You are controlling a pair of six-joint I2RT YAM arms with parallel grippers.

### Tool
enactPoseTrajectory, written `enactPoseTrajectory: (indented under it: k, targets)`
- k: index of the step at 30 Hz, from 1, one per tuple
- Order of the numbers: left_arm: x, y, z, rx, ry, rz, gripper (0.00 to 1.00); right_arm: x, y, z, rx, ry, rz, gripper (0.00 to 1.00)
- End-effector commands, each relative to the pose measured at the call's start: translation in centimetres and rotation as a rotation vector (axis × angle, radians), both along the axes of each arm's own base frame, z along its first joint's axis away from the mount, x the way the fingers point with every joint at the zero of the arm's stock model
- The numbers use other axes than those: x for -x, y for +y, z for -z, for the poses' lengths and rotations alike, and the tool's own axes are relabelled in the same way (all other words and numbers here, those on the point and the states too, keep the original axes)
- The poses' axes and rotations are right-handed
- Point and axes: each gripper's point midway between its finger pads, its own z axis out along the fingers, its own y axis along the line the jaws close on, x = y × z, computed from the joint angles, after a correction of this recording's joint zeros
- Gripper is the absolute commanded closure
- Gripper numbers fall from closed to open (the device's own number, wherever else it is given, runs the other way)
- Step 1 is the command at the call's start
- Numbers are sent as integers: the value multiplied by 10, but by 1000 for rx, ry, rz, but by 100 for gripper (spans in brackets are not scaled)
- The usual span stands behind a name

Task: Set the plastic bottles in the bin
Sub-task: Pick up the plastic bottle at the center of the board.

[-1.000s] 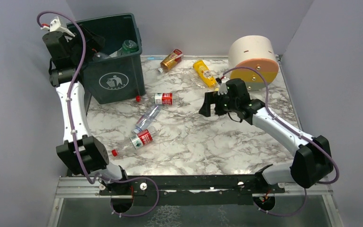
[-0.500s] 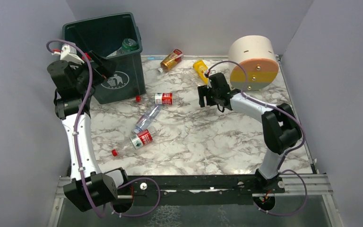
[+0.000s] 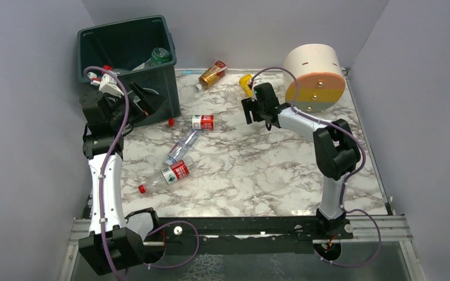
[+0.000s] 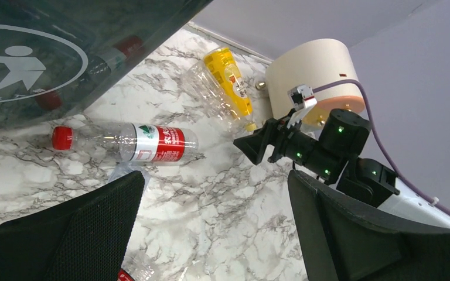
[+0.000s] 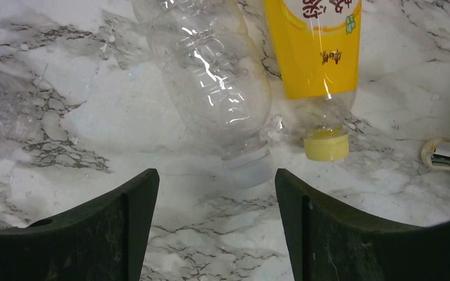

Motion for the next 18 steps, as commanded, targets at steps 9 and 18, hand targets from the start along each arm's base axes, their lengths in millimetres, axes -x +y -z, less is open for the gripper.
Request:
enactPoseTrajectory:
  k: [9, 18]
  targets:
    - [-8, -8, -9, -26, -33, 42, 1, -31, -10, 14, 67, -19, -19, 33]
    - [-9, -18, -6, -33, -22, 61, 1, -29, -5, 26, 53, 10, -42, 56]
